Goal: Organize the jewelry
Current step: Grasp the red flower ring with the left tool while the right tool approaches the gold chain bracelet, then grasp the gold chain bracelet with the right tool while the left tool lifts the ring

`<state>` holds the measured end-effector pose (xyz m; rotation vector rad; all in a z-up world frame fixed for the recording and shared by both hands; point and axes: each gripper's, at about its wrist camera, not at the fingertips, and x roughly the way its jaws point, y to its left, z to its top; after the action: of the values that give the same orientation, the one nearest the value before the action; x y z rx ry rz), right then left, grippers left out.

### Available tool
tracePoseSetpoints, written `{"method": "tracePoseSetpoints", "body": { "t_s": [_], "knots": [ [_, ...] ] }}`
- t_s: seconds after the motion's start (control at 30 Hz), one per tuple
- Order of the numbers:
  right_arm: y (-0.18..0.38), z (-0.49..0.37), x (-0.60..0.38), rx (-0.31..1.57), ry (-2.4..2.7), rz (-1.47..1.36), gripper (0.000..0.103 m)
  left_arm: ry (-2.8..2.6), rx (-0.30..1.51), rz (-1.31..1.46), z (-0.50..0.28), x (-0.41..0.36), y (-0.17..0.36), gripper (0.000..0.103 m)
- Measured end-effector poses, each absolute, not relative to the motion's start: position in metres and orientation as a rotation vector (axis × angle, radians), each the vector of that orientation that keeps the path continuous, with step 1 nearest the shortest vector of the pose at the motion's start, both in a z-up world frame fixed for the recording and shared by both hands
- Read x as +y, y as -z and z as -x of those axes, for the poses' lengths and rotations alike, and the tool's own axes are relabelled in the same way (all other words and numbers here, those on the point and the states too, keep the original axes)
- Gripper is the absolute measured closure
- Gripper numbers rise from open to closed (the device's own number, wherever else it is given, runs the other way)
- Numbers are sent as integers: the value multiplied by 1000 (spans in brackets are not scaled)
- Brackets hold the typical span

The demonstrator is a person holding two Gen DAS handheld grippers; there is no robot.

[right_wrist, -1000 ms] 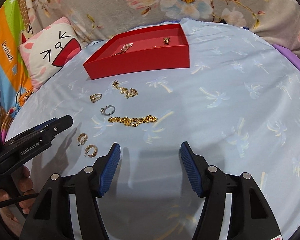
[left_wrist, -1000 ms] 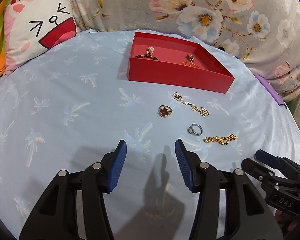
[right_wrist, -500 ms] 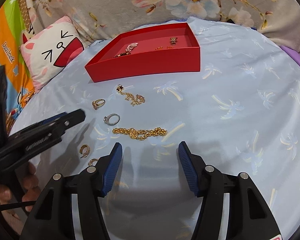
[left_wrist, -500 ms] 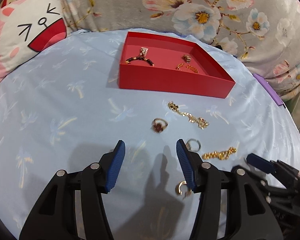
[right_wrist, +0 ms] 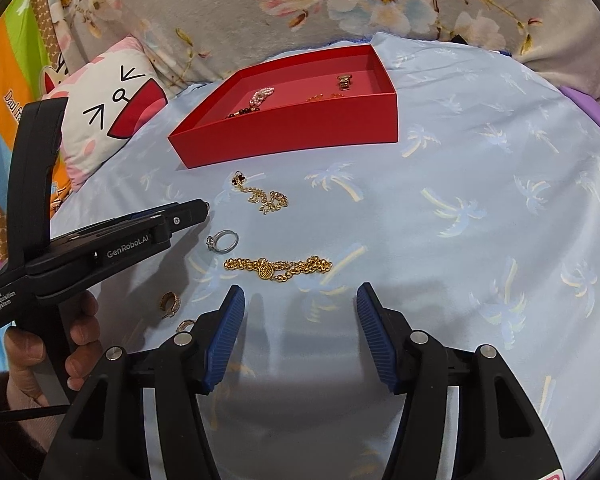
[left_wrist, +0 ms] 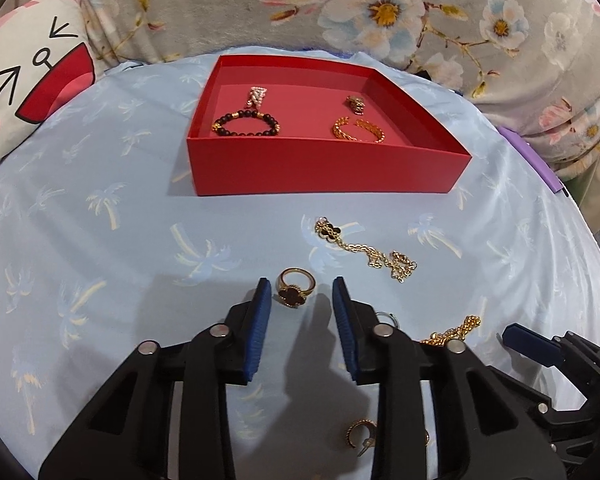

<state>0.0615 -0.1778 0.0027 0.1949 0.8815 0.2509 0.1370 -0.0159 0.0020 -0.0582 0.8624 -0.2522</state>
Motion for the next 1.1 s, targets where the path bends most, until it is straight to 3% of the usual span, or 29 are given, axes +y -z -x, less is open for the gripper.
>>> {"method": "tracePoseSetpoints", "body": {
  "t_s": [0.13,0.6,0.97,1.1],
  "knots": [
    [-3,-62,-178,882,-251,-196,46,273,868,61,-138,-17,-1,90],
    [-1,-65,-169,884,-269,-160,46,247,824,151,-122,5,-11,90],
    [0,-87,-160,898,-256,-91,62,225,851,240,-98,33,-2,90],
    [0,-91,-155,894,-240,-61,78,223,840,245,-97,35,-2,90]
  ]
}}
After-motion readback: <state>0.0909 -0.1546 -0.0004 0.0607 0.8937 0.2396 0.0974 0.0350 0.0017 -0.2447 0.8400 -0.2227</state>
